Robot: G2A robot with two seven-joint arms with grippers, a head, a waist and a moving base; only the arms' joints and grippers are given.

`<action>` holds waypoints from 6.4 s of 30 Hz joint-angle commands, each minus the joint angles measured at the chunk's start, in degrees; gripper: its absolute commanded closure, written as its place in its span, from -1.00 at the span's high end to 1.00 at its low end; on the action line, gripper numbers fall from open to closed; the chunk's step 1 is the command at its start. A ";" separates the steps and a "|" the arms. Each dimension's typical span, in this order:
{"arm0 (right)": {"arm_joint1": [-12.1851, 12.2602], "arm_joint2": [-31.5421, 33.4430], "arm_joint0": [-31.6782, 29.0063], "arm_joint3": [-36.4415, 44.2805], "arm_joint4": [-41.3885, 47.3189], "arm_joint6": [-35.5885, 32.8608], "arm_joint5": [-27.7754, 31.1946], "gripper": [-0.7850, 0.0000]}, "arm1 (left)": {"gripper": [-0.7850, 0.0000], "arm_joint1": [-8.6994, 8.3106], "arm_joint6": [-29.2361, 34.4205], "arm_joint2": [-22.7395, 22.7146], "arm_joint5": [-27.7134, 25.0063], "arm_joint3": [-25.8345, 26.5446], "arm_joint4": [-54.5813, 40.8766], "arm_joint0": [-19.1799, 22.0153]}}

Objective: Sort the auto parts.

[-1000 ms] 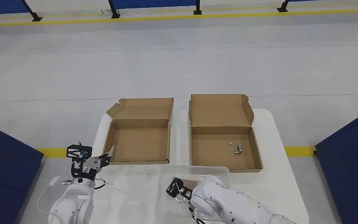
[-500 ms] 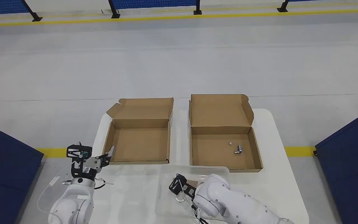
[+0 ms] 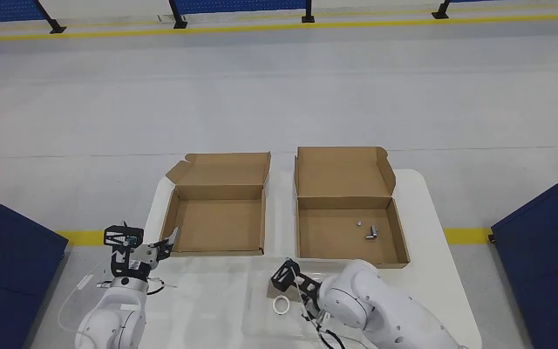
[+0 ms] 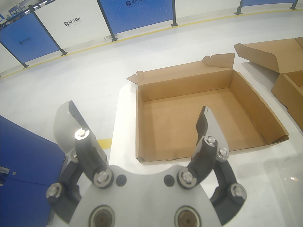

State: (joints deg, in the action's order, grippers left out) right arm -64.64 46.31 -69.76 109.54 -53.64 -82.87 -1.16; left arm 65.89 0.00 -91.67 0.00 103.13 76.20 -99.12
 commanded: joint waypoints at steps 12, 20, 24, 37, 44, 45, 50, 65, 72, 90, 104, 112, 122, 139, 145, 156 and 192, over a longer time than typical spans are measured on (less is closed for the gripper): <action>0.04 0.23 -0.08 0.01 0.37 0.02 0.05 -1.00 | 1.00 0.00 0.00 0.00 0.00 0.00 0.00 0.00; 1.44 9.25 -2.80 1.48 13.85 0.58 4.12 -1.00 | 1.00 0.00 0.00 0.00 0.00 0.00 0.00 0.00; 2.93 17.15 -5.72 2.80 24.94 -2.18 9.55 -1.00 | 1.00 0.00 0.00 0.00 0.00 0.00 0.00 0.00; 8.50 31.40 -12.03 1.55 51.79 -5.13 17.43 -1.00 | 1.00 0.00 0.00 0.00 0.00 0.00 0.00 0.00; 8.50 31.40 -12.03 1.55 51.79 -5.13 17.43 -1.00 | 1.00 0.00 0.00 0.00 0.00 0.00 0.00 0.00; 8.50 31.40 -12.03 1.55 51.79 -5.13 17.43 -1.00 | 1.00 0.00 0.00 0.00 0.00 0.00 0.00 0.00; 8.50 31.40 -12.03 1.55 51.79 -5.13 17.43 -1.00 | 1.00 0.00 0.00 0.00 0.00 0.00 0.00 0.00; 12.74 28.34 -7.69 -4.00 86.26 -5.13 15.84 -1.00 | 1.00 0.00 0.00 0.00 0.00 0.00 0.00 0.00; 16.45 22.87 -2.92 -5.63 100.07 -5.13 16.00 -1.00 | 1.00 0.00 0.00 0.00 0.00 0.00 0.00 0.00; 16.86 22.03 -1.84 -2.33 115.63 -5.13 13.11 -1.00 | 1.00 0.00 0.00 0.00 0.00 0.00 0.00 0.00; 16.29 22.25 0.03 1.11 135.55 -5.13 4.88 -1.00 | 1.00 0.00 0.00 0.00 0.00 0.00 0.00 0.00; 16.29 22.25 0.03 1.11 135.55 -5.13 4.88 -1.00 | 1.00 0.00 0.00 0.00 0.00 0.00 0.00 0.00; 15.08 21.70 -1.26 1.75 140.01 0.68 0.86 -1.00 | 1.00 0.00 0.00 0.00 0.00 0.00 0.00 0.00; 13.85 21.84 -1.96 0.90 142.97 5.43 -1.37 -1.00 | 1.00 0.00 0.00 0.00 0.00 0.00 0.00 0.00; 13.52 22.88 -3.35 1.71 140.90 9.80 -1.63 -1.00 | 1.00 0.00 0.00 0.00 0.00 0.00 0.00 0.00; 12.86 24.53 -5.29 2.54 137.78 10.27 -3.10 -1.00 | 1.00 0.00 0.00 0.00 0.00 0.00 0.00 0.00; 9.24 27.01 -8.01 3.68 140.65 13.10 -4.89 -1.00 | 1.00 0.00 0.00 0.00 0.00 0.00 0.00 0.00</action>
State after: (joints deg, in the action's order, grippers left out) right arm -55.32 73.17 -77.73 113.26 87.19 -69.97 -6.00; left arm 65.89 0.00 -91.67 0.00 103.13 76.20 -99.12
